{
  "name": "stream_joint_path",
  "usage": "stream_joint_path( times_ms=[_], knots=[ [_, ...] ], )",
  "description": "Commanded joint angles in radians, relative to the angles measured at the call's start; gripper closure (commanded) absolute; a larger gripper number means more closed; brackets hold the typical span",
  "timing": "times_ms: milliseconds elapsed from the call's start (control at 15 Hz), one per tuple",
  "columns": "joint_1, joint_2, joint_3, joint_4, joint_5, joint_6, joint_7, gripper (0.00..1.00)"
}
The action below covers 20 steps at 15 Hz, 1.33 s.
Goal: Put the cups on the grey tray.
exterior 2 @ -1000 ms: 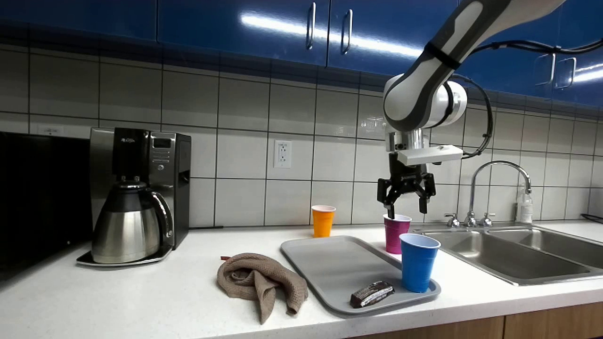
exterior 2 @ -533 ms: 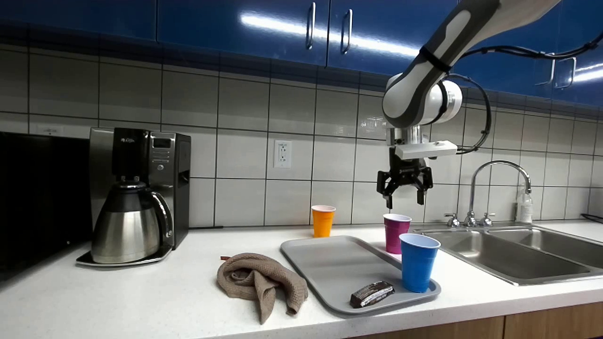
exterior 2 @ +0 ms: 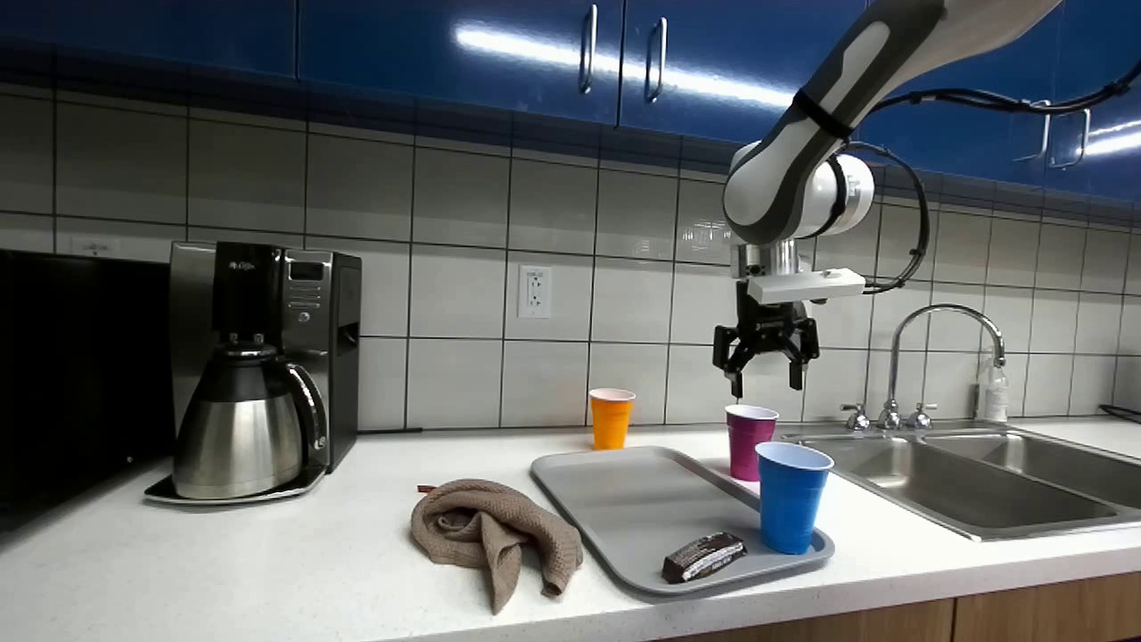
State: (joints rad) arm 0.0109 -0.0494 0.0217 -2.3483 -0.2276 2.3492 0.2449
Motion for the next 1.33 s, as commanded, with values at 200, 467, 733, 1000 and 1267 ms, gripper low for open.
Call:
stream_joint_path(
  times_ms=[200, 467, 733, 1000, 1267],
  knots=[
    [-0.003, 0.012, 0.001, 0.012, 0.001, 0.006, 0.009, 0.00],
    [-0.004, 0.043, -0.001, 0.037, 0.001, 0.023, 0.030, 0.00],
    [-0.003, 0.097, -0.008, 0.078, -0.003, 0.041, 0.063, 0.00],
    [0.004, 0.169, -0.021, 0.137, -0.011, 0.051, 0.114, 0.00],
    [0.011, 0.244, -0.046, 0.219, -0.022, 0.050, 0.165, 0.00]
  ],
)
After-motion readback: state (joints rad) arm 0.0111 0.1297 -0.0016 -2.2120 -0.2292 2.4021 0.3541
